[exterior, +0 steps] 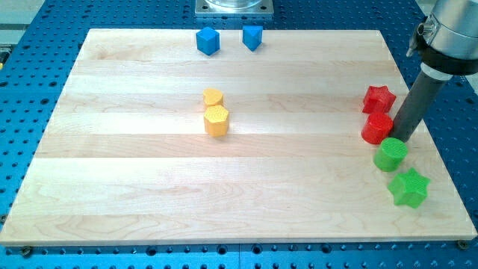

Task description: Push the triangle into the cube

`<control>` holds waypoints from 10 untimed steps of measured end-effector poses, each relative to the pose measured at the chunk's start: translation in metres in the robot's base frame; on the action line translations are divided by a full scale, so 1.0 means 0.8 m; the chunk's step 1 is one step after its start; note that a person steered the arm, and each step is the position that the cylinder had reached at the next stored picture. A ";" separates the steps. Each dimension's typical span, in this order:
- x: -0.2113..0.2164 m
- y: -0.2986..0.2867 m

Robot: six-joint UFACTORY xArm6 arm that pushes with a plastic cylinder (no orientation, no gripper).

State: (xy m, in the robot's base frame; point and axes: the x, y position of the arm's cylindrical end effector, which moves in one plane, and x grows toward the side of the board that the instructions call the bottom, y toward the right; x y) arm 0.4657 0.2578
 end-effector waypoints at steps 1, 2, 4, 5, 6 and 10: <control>-0.035 0.099; -0.080 0.109; -0.236 0.106; -0.287 0.104; -0.304 0.104; -0.342 0.055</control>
State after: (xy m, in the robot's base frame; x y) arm 0.1920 0.3020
